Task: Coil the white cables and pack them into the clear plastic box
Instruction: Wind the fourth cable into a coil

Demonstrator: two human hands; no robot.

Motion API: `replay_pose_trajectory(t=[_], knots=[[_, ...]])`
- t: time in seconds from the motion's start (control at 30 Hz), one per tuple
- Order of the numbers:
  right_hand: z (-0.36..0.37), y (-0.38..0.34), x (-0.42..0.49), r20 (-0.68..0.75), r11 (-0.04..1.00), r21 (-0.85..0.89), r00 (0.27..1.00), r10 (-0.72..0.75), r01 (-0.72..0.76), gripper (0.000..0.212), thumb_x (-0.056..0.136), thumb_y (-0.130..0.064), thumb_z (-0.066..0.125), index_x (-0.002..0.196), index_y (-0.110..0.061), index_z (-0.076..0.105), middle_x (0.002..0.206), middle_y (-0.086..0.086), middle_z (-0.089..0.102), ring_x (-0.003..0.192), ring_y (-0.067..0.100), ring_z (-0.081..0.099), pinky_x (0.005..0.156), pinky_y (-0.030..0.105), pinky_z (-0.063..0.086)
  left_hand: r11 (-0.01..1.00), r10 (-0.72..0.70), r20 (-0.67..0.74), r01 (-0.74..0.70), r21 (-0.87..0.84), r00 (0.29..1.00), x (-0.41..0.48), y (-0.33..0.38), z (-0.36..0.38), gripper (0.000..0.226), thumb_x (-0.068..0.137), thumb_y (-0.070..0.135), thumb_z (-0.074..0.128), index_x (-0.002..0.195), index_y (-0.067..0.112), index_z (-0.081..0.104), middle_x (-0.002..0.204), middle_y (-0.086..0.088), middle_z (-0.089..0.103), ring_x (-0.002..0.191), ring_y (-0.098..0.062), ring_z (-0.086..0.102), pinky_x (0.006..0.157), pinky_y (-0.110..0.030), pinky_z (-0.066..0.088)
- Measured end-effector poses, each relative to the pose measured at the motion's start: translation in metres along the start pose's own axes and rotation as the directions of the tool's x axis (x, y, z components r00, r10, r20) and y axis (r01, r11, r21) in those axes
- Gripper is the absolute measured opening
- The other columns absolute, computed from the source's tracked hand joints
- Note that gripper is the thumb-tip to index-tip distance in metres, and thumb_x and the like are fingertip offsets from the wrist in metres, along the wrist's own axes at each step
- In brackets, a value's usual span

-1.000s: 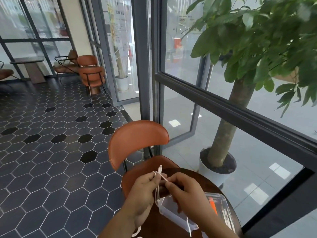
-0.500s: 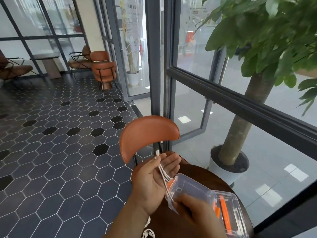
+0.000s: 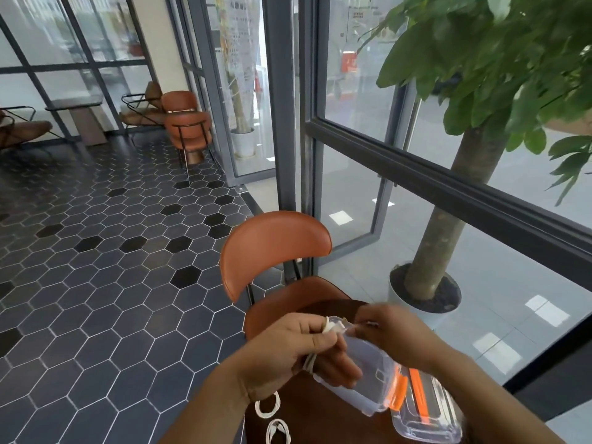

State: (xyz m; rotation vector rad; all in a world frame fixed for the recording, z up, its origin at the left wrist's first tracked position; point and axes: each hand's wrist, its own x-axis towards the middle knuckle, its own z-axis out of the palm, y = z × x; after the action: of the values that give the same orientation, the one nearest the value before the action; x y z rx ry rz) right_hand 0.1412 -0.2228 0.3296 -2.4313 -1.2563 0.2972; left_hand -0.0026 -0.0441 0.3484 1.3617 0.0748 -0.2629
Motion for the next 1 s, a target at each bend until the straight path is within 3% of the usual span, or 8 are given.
replay_pose_trajectory(t=[0.13,0.3,0.5,0.7,0.73,0.8,0.87,1.0], knots=[[-0.034,-0.023,0.017,0.027,0.994,-0.064,0.996,-0.087,0.088,0.05,0.085,-0.061,0.04,0.093,-0.023,0.073,0.085,-0.004,0.071,0.074,0.014,0.066,0.072,0.04,0.058,0.969,-0.107,-0.047,0.115,0.218,0.993,0.007,-0.007,0.003,0.016,0.104,0.018,0.052,0.099,0.009,0.065,0.104,-0.023,0.076,0.094,-0.038,0.073,0.082,-0.038,0.057],[-0.047,-0.058,0.018,-0.009,0.982,-0.172,0.997,-0.08,0.077,0.021,0.097,-0.037,0.051,0.095,-0.029,0.07,0.086,-0.009,0.07,0.076,0.012,0.064,0.074,0.037,0.057,0.834,0.009,-0.285,0.15,0.531,0.958,0.019,-0.026,0.005,0.024,0.103,0.026,0.053,0.08,0.031,0.059,0.093,-0.003,0.079,0.085,-0.023,0.076,0.078,-0.04,0.057],[-0.014,-0.058,0.0,-0.176,0.997,0.002,0.981,0.075,-0.076,0.013,0.095,-0.029,0.059,0.098,-0.03,0.071,0.084,-0.007,0.072,0.074,0.013,0.066,0.074,0.036,0.058,0.997,0.05,-0.517,-0.009,0.082,0.855,0.022,-0.027,0.002,0.021,0.105,0.019,0.05,0.101,0.01,0.069,0.093,-0.01,0.08,0.089,-0.029,0.077,0.078,-0.038,0.055],[0.005,-0.06,-0.009,-0.245,0.946,0.315,0.957,0.153,-0.071,0.011,0.094,-0.026,0.064,0.092,-0.032,0.073,0.067,-0.025,0.062,0.072,0.004,0.066,0.066,0.025,0.058,0.961,0.047,-0.467,0.088,0.263,0.883,0.022,-0.035,-0.003,0.018,0.105,0.019,0.049,0.1,0.014,0.065,0.092,0.002,0.079,0.086,-0.018,0.077,0.066,-0.03,0.048],[0.007,-0.063,-0.012,-0.24,0.925,0.374,0.957,0.161,-0.061,0.012,0.094,-0.024,0.064,0.091,-0.032,0.072,0.065,-0.024,0.064,0.072,0.001,0.066,0.063,0.021,0.056,0.978,0.035,-0.442,0.061,0.2,0.896,0.022,-0.033,-0.003,0.021,0.106,0.018,0.046,0.102,0.012,0.065,0.091,0.001,0.079,0.086,-0.018,0.076,0.065,-0.029,0.046],[0.012,-0.067,-0.017,-0.214,0.86,0.508,0.959,0.185,-0.053,0.018,0.094,-0.02,0.064,0.092,-0.036,0.071,0.069,-0.021,0.068,0.067,0.001,0.066,0.059,0.018,0.053,0.989,-0.024,-0.386,-0.035,-0.143,0.922,0.02,-0.024,-0.004,0.031,0.107,0.018,0.038,0.116,0.004,0.064,0.101,-0.008,0.077,0.084,-0.02,0.072,0.068,-0.032,0.045],[0.022,-0.07,-0.024,-0.199,0.833,0.553,0.966,0.165,-0.029,0.023,0.094,-0.021,0.064,0.1,-0.042,0.07,0.07,-0.015,0.069,0.066,0.005,0.066,0.061,0.02,0.053,0.894,-0.045,-0.331,-0.11,-0.434,0.943,0.019,-0.015,-0.004,0.042,0.105,0.023,0.034,0.129,-0.003,0.055,0.119,-0.022,0.072,0.091,-0.025,0.071,0.075,-0.034,0.049],[0.055,-0.071,-0.032,-0.199,0.897,0.441,0.974,0.107,-0.008,0.037,0.093,-0.033,0.061,0.116,-0.06,0.053,0.072,-0.032,0.063,0.08,-0.005,0.066,0.076,0.015,0.052,0.801,-0.023,-0.319,-0.174,-0.573,0.947,0.022,-0.007,-0.001,0.056,0.101,0.04,0.039,0.136,-0.003,0.047,0.131,-0.028,0.064,0.12,-0.04,0.064,0.102,-0.048,0.048]])
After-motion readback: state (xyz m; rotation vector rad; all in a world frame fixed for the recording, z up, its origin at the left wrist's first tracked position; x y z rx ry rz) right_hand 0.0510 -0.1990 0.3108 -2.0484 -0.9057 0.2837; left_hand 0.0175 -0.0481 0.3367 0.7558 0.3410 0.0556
